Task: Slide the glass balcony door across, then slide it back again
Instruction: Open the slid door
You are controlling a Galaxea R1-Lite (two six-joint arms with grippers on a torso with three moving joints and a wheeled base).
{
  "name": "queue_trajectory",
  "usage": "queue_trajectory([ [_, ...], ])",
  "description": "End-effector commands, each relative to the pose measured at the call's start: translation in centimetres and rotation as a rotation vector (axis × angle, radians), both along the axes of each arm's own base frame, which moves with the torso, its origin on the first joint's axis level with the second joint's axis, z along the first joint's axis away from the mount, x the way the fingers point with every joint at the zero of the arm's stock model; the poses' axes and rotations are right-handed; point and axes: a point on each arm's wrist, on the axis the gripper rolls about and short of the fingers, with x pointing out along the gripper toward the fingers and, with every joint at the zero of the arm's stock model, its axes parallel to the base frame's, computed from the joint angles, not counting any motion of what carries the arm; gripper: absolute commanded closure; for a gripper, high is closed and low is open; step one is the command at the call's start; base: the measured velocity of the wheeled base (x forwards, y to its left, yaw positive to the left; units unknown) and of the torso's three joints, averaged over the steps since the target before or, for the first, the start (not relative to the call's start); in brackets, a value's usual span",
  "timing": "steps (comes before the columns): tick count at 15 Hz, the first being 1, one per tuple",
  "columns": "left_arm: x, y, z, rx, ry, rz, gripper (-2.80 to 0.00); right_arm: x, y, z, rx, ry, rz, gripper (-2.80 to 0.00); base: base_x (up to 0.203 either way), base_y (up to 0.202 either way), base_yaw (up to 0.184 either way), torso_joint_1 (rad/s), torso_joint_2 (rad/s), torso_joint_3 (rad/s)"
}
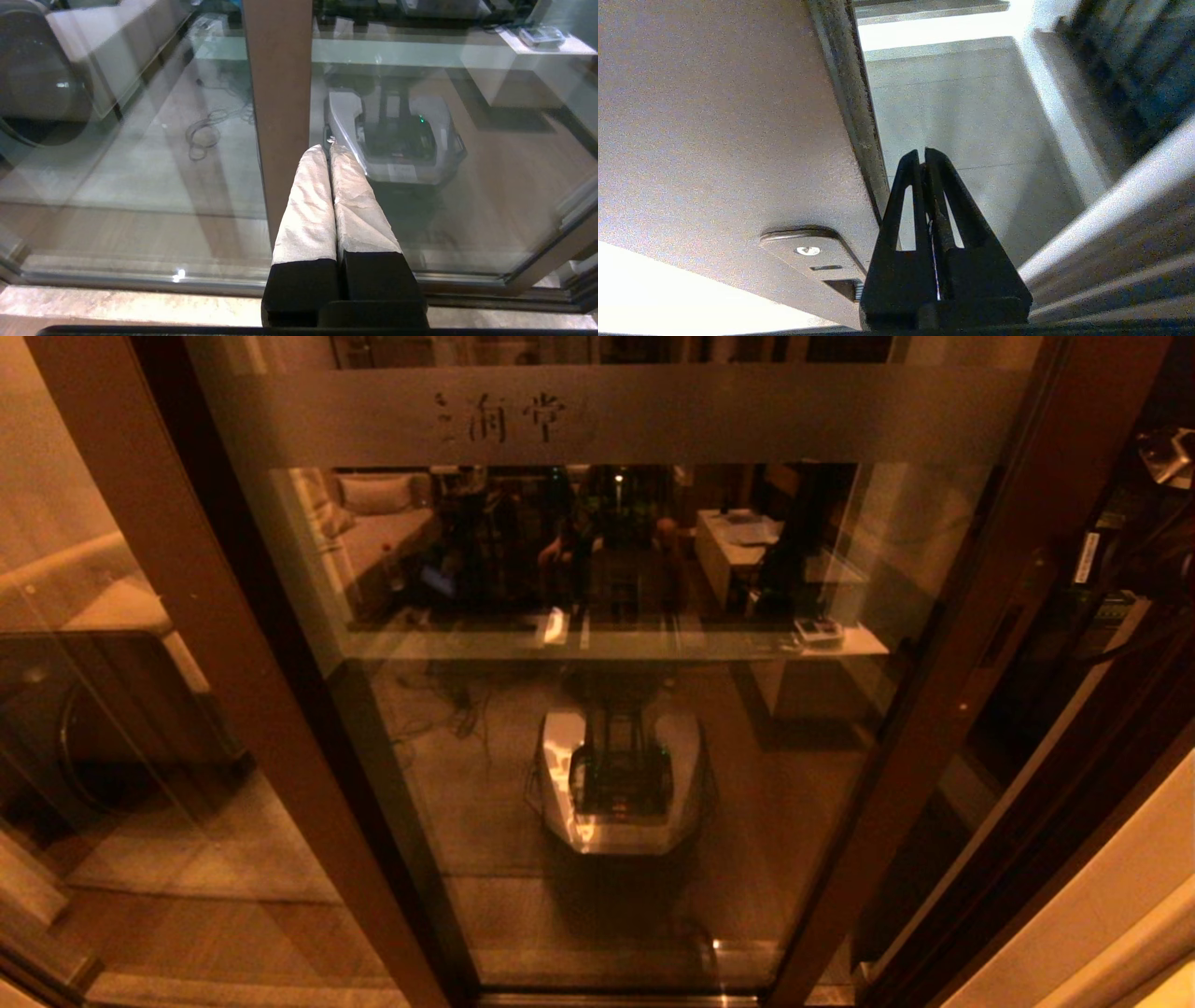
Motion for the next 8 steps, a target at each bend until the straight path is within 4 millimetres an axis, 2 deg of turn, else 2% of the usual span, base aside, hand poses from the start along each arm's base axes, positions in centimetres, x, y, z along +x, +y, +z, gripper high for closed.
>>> queue_trajectory([
  [1,0.0,0.0,0.0,0.000,0.003,0.000,0.00,-0.3,0.7,0.1,-0.002,-0.002,0.011,0.00,0.000,0.000,0.000,0.000,0.00,0.000],
  [8,0.0,0.0,0.0,0.000,0.003,0.000,0.00,-0.5,3.6,-0.3,-0.012,0.018,0.034,0.00,0.000,0.000,0.000,0.000,0.00,0.000],
])
